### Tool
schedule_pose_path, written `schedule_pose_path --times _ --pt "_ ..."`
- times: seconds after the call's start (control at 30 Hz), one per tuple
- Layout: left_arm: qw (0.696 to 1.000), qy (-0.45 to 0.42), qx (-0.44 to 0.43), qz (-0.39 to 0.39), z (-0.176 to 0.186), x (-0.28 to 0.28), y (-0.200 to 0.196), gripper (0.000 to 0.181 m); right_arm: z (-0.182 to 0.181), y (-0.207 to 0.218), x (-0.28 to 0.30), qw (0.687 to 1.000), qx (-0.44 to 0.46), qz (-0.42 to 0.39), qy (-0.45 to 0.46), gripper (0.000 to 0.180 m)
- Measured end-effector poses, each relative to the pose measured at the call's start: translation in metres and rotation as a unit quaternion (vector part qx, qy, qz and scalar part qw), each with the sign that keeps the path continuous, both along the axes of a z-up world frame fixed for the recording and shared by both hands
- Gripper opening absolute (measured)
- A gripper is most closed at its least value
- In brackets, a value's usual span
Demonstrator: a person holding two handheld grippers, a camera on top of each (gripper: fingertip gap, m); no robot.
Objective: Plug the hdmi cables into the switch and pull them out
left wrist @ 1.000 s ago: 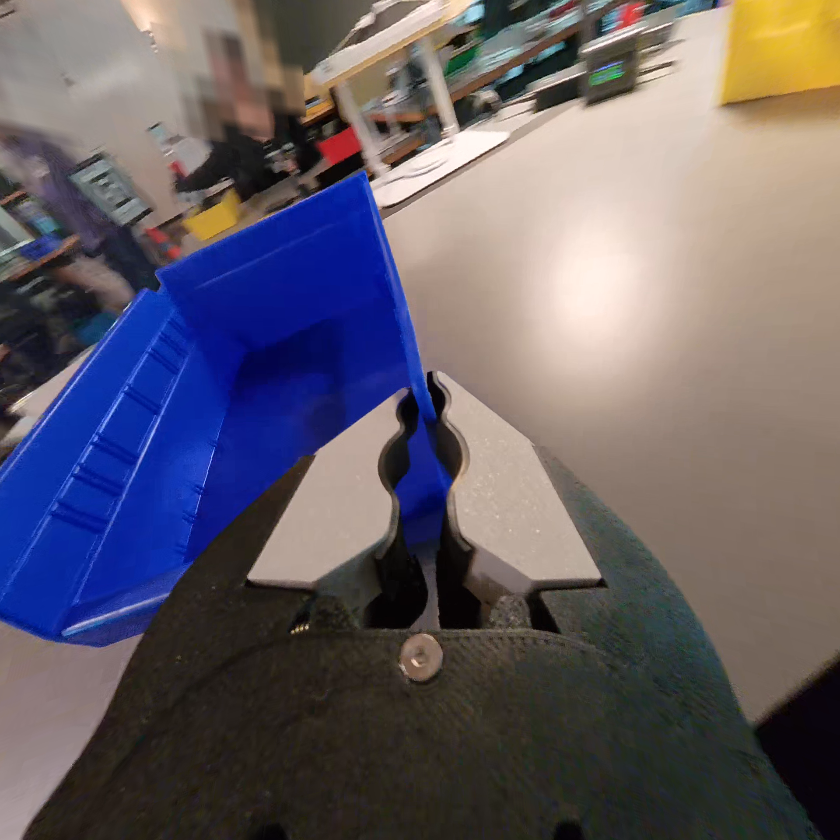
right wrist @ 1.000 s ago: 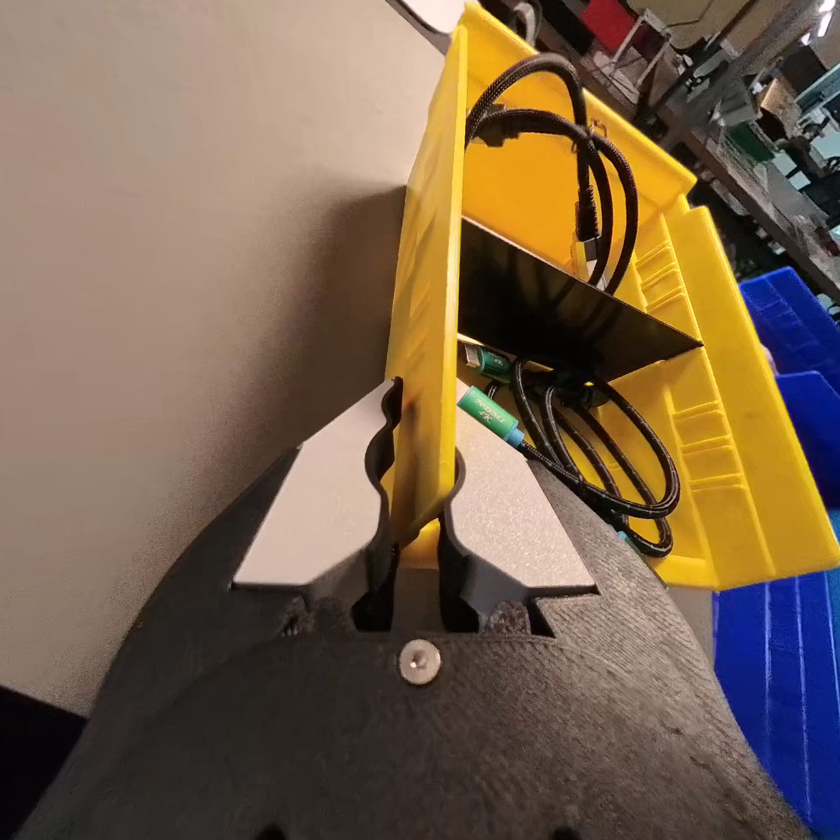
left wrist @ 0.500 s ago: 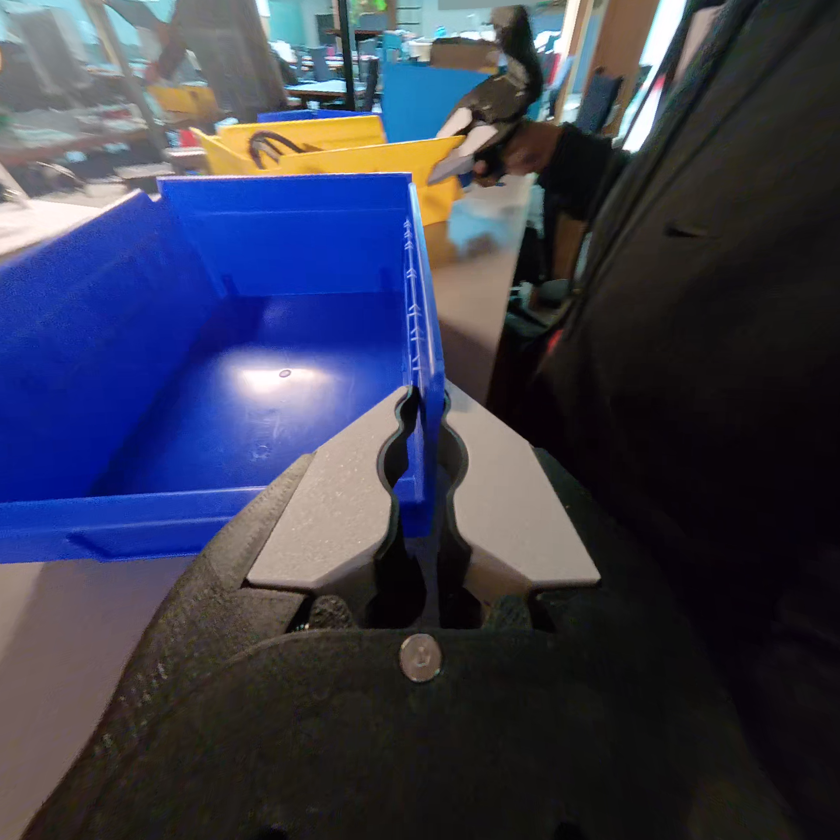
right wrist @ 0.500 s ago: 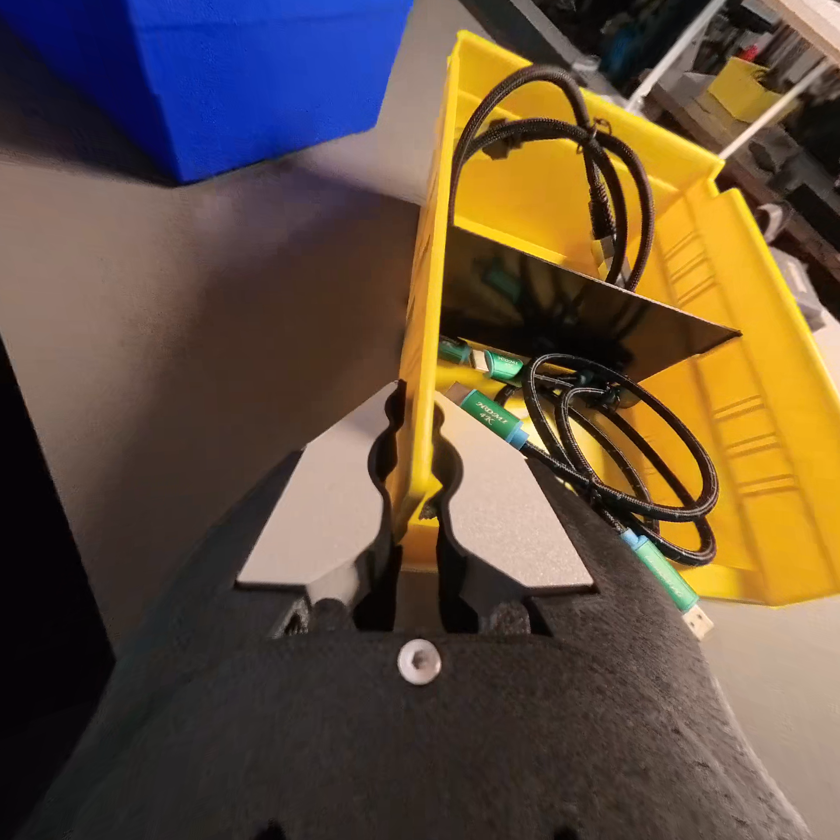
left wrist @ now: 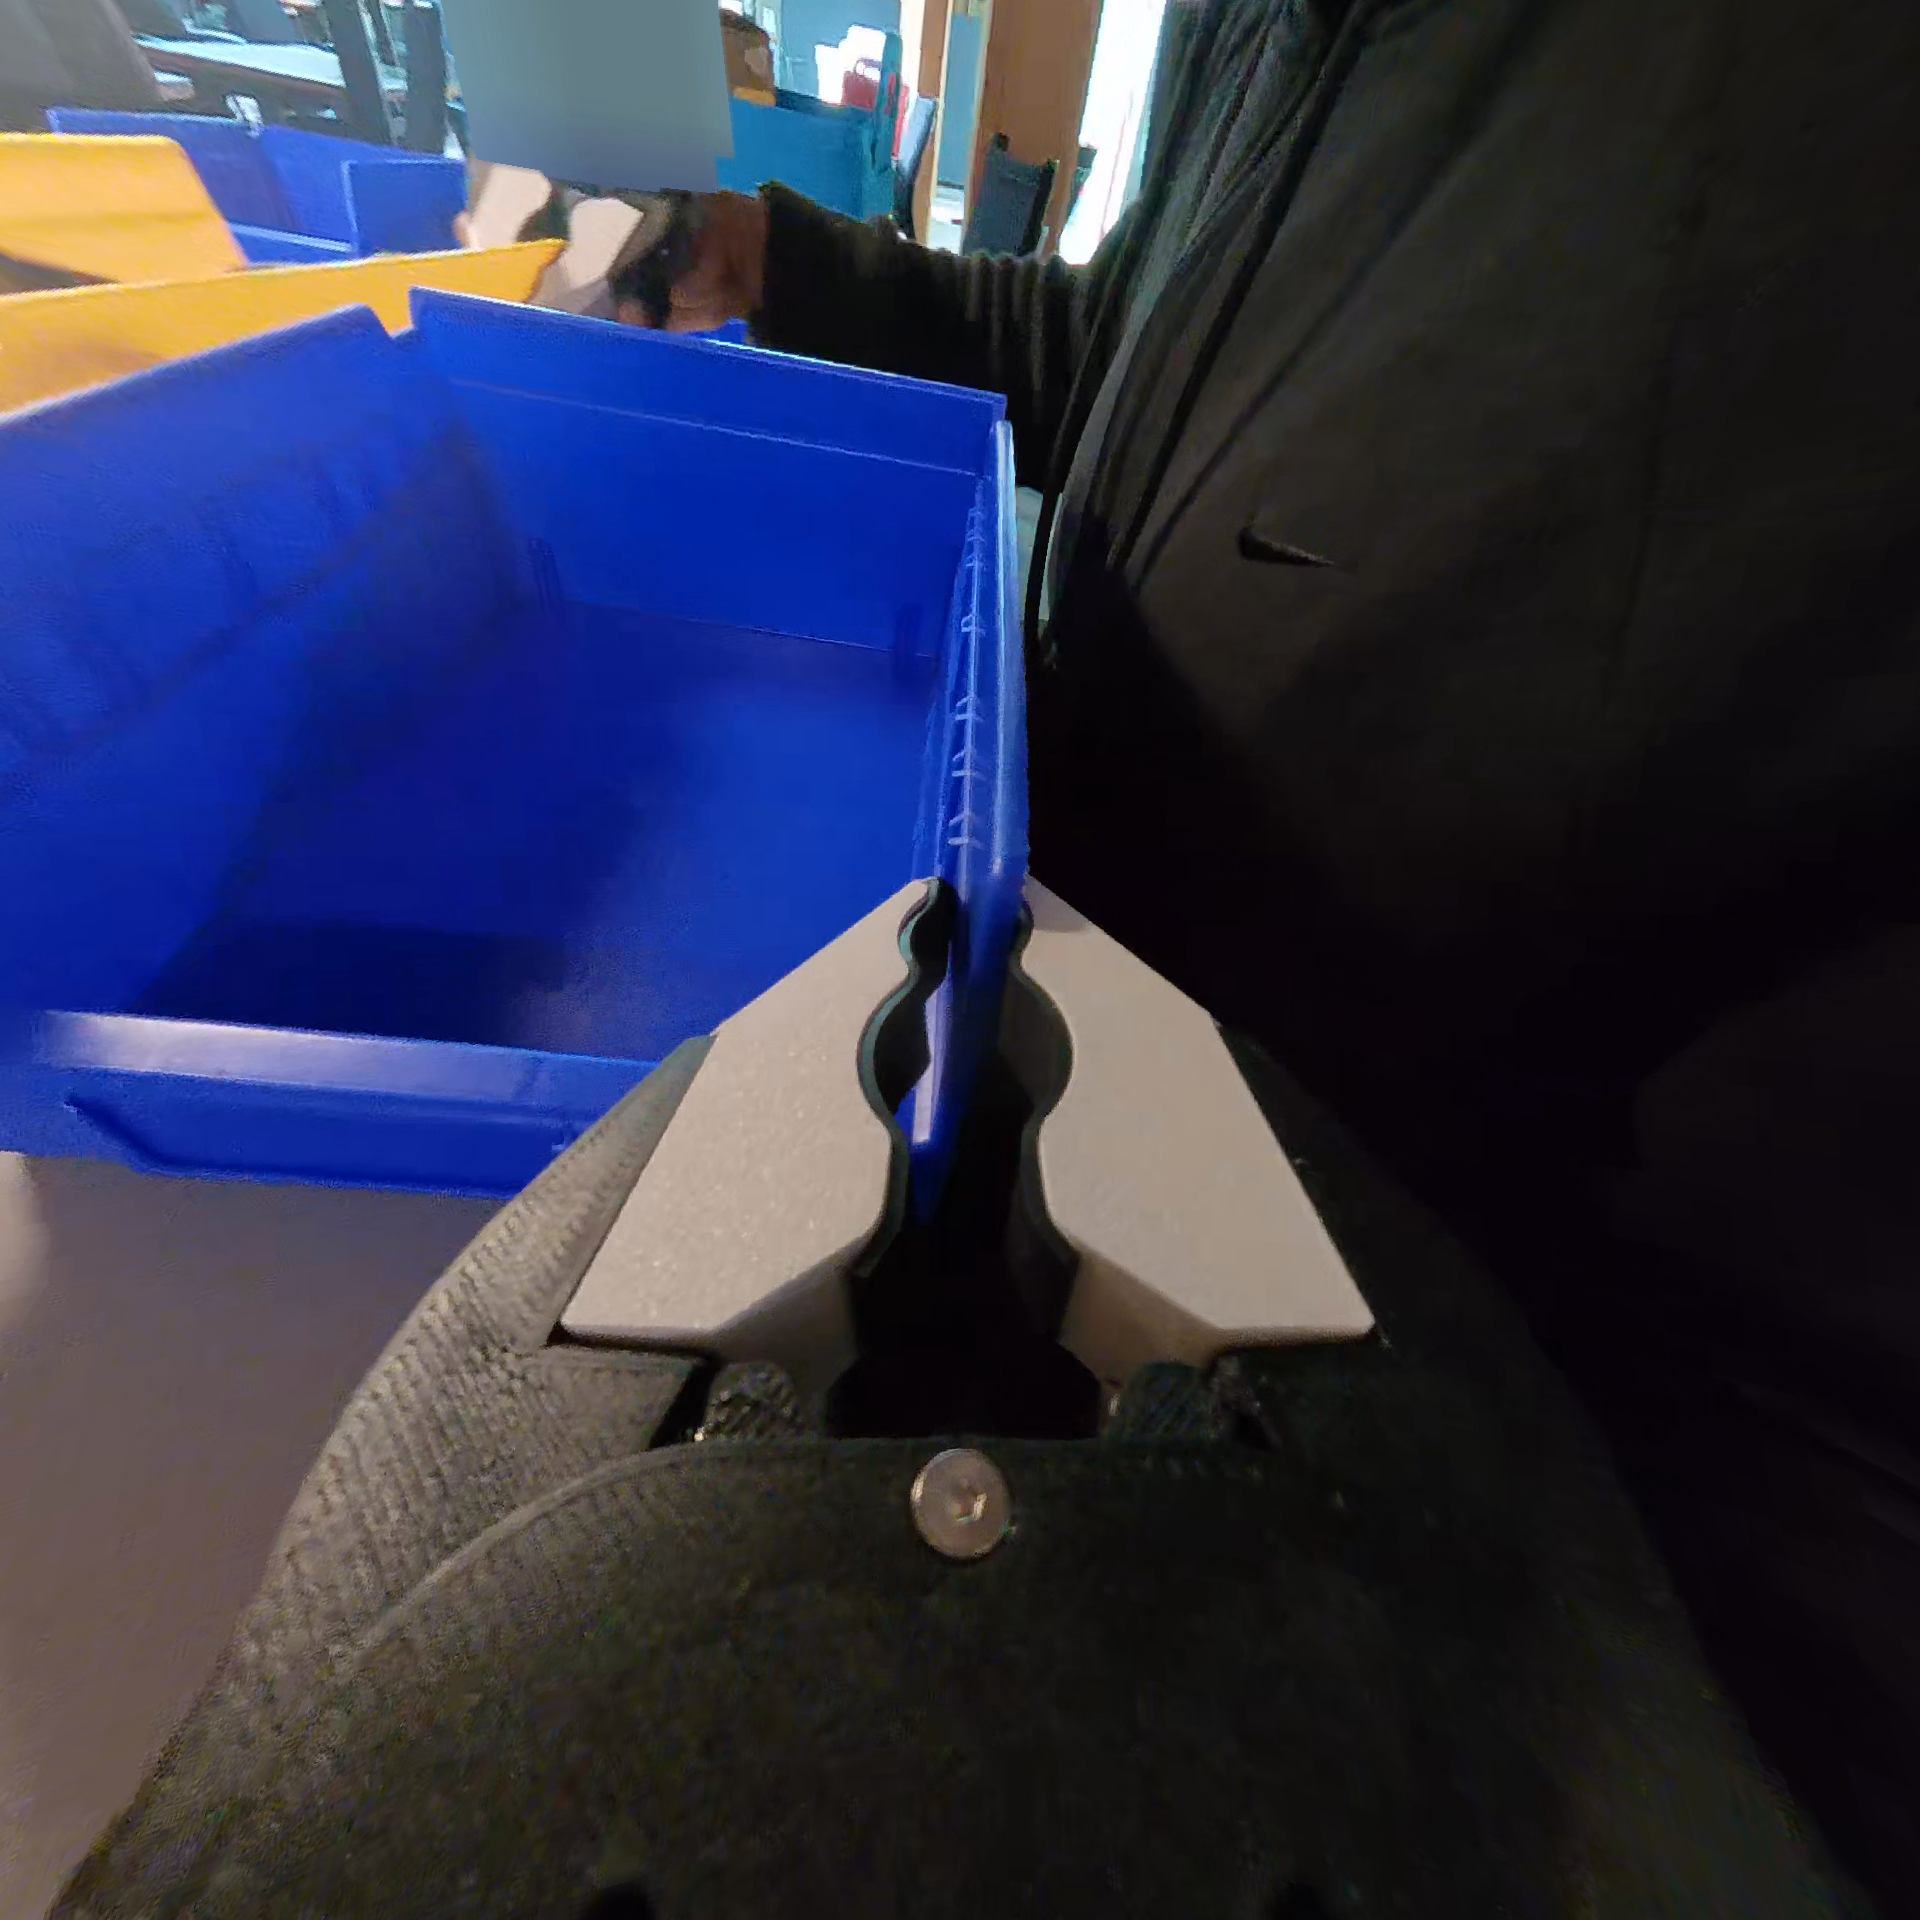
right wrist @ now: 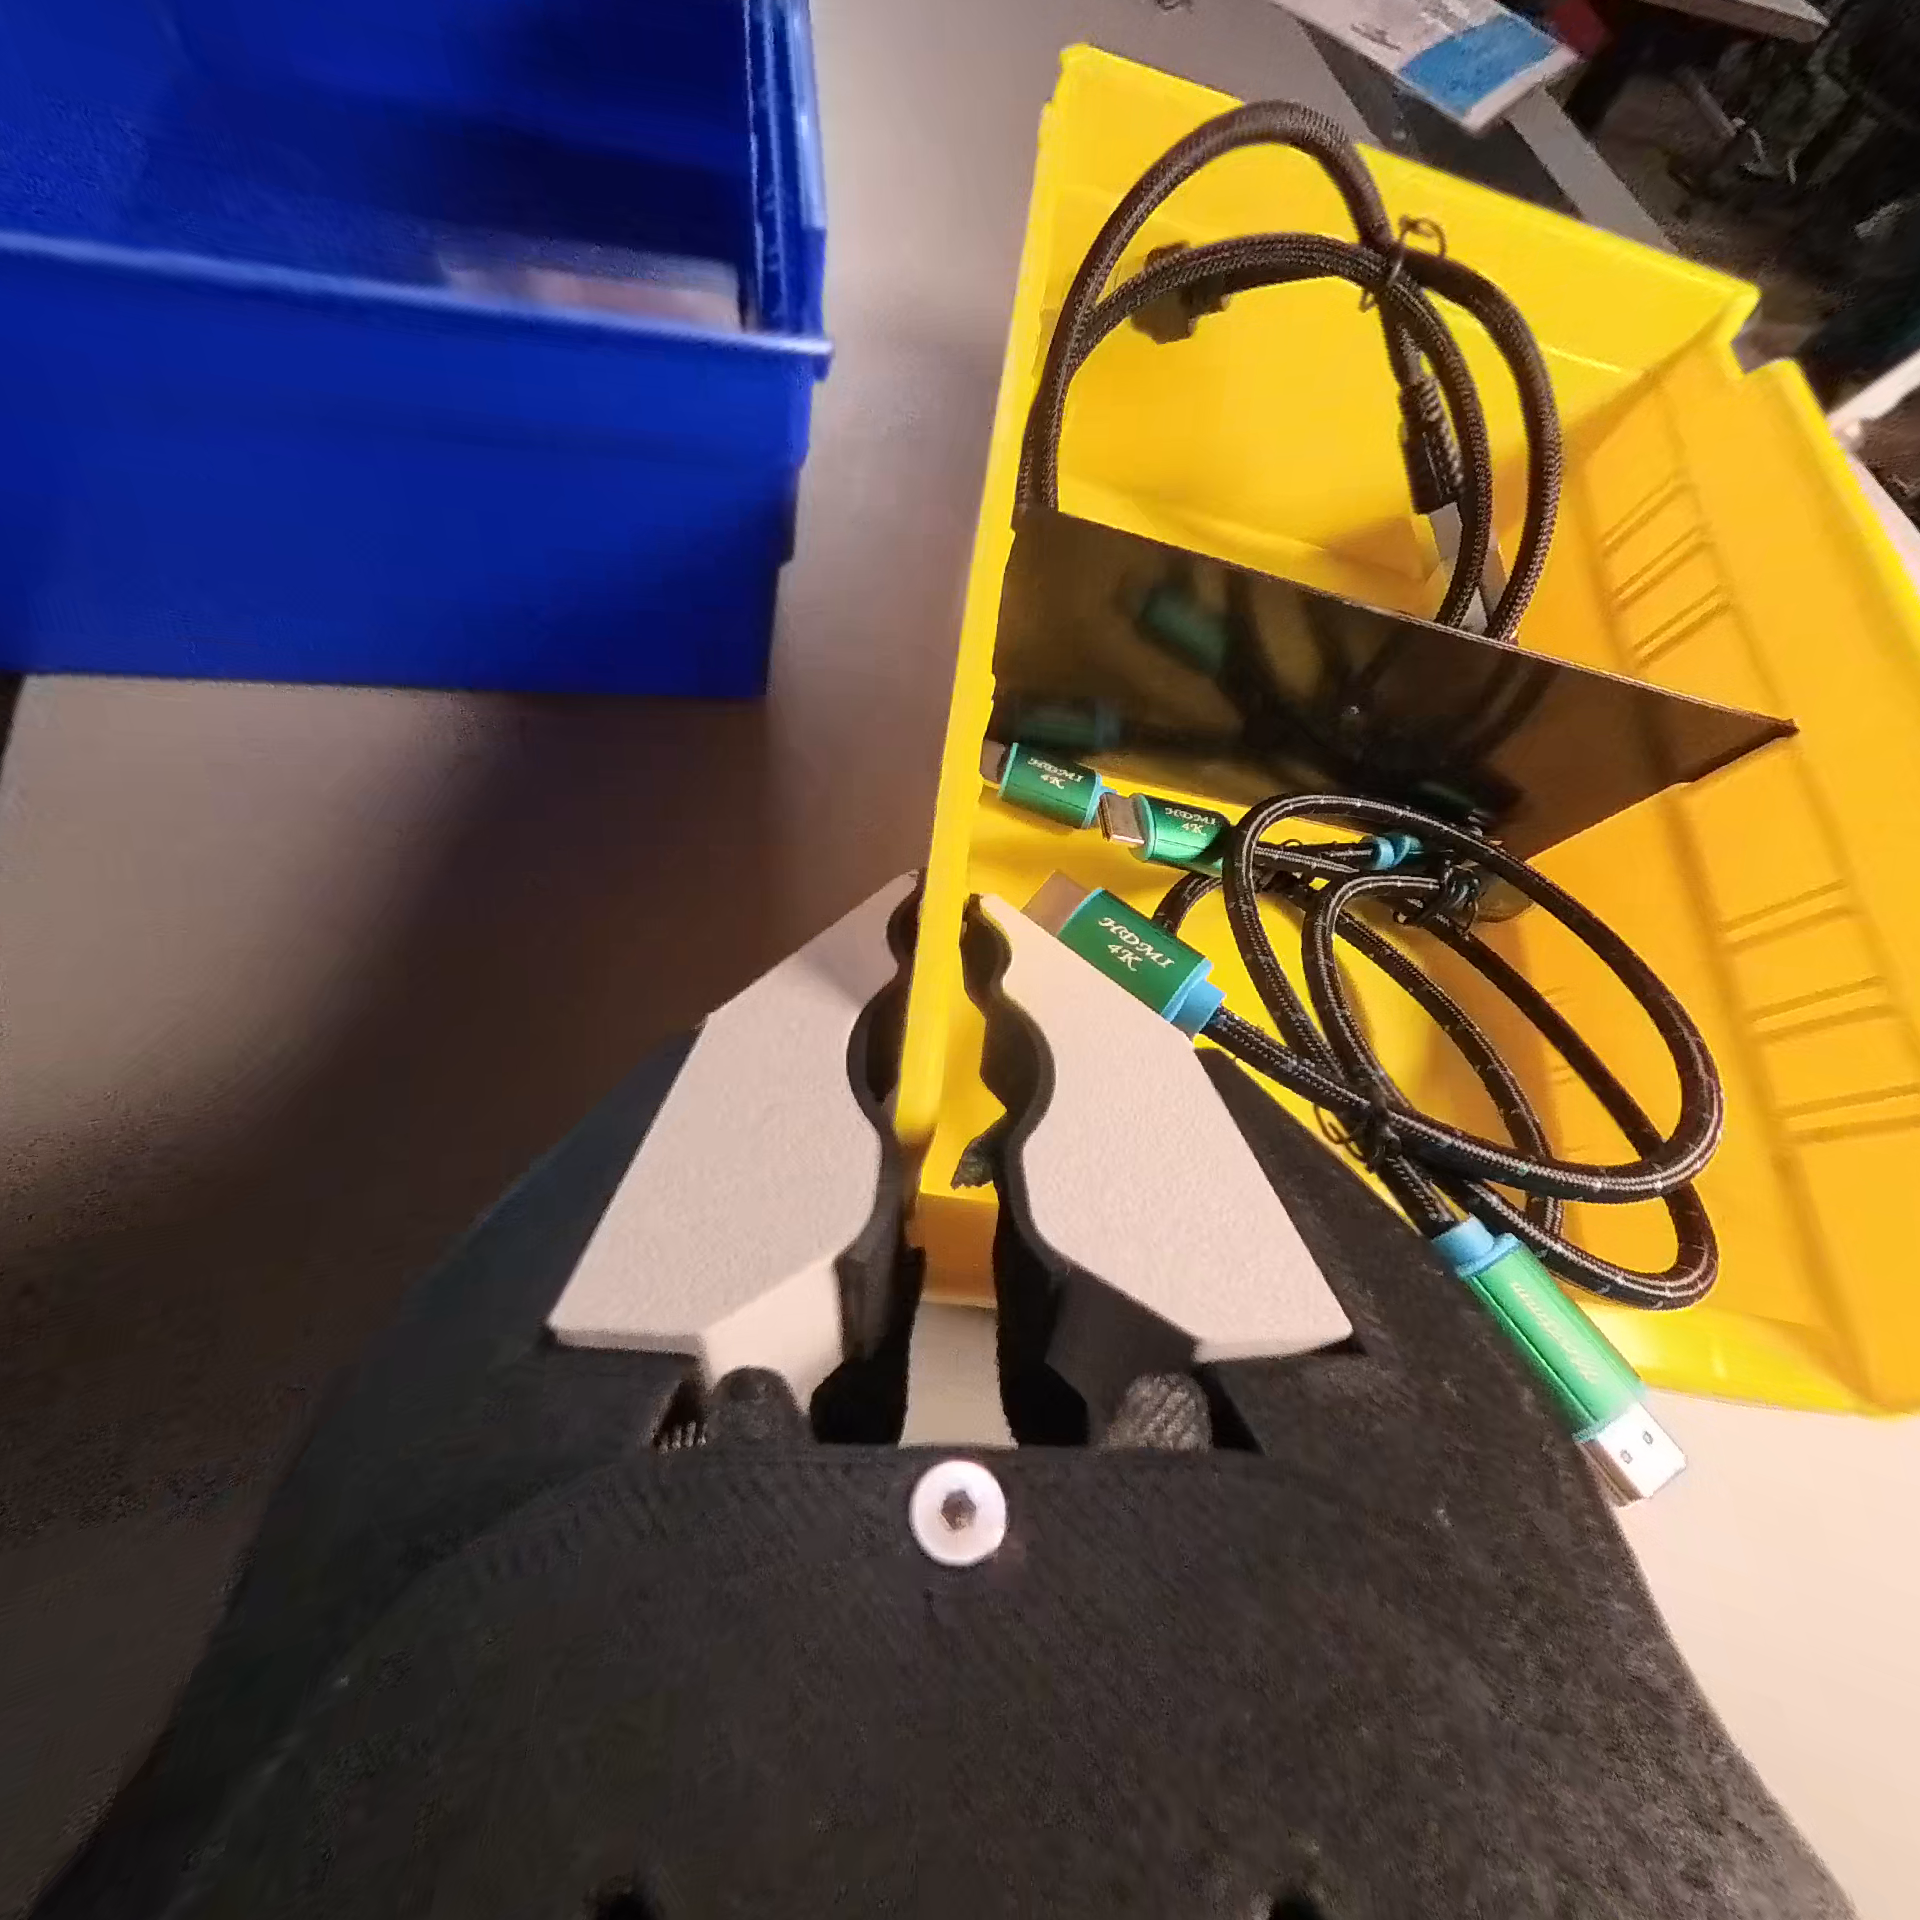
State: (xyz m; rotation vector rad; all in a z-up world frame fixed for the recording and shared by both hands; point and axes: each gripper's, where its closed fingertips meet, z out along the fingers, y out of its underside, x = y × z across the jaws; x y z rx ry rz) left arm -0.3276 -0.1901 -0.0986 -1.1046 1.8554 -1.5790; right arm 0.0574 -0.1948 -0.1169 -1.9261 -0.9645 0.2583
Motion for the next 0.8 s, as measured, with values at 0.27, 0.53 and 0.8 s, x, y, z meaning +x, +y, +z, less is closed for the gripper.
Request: schedule_pose_path --times 0.27,0.53,0.8 --pt "0.999 0.007 0.006 -0.034 -0.002 0.042 -0.020 0.006 0.000 0.064 -0.045 0.995 0.029 0.092 -0.010 0.007" --pt "1.000 -0.010 0.006 0.002 0.024 0.044 -0.022 0.045 0.054 0.083 -0.022 0.989 0.110 0.030 0.092 0.031" --pt "0.936 0.000 -0.138 0.322 0.083 0.112 0.140 0.059 0.082 0.011 -0.012 0.975 0.020 -0.121 0.187 0.062"
